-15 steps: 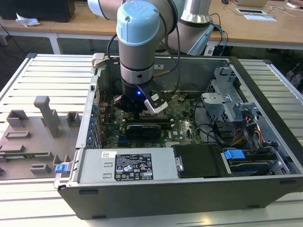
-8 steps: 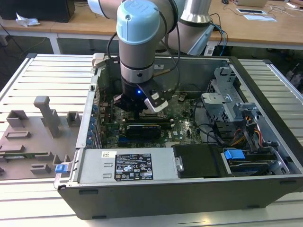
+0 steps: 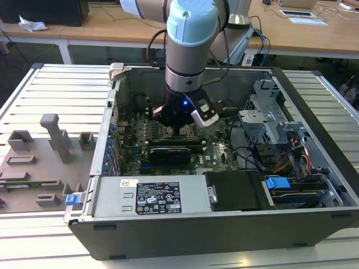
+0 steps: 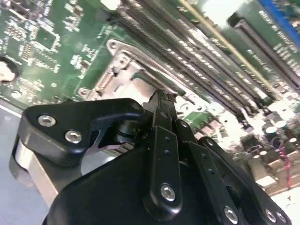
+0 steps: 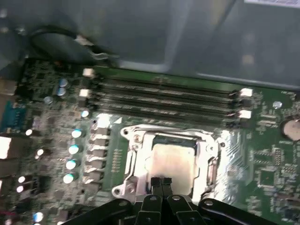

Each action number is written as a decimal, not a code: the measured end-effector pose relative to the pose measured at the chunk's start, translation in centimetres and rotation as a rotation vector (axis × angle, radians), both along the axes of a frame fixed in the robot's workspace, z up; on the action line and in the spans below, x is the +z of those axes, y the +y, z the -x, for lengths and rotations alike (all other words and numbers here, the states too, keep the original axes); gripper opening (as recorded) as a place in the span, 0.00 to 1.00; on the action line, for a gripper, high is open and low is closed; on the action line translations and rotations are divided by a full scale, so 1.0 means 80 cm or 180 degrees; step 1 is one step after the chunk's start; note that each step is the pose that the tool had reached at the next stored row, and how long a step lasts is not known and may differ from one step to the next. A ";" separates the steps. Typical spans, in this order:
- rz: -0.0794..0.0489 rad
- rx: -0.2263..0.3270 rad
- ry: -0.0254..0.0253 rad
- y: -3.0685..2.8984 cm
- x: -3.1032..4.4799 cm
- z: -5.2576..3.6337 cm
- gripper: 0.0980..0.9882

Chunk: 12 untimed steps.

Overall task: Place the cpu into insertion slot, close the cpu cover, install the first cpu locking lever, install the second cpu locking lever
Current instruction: 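Install the second cpu locking lever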

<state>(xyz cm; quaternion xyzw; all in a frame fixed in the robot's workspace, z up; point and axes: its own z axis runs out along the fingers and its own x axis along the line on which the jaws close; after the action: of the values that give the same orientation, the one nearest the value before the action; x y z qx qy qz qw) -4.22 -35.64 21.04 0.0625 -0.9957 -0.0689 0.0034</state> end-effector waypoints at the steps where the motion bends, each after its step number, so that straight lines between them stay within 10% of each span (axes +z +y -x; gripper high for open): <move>1: 0.0055 0.0001 0.0000 0.0050 0.0000 -0.001 0.01; 6: 0.0241 0.0000 0.0000 0.0152 0.0083 -0.002 0.01; 12: 0.0286 0.0001 0.0000 0.0170 0.0250 -0.003 0.01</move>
<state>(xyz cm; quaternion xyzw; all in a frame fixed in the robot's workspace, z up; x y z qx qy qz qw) -4.02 -34.28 23.04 0.0624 -0.9977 -0.0241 0.0062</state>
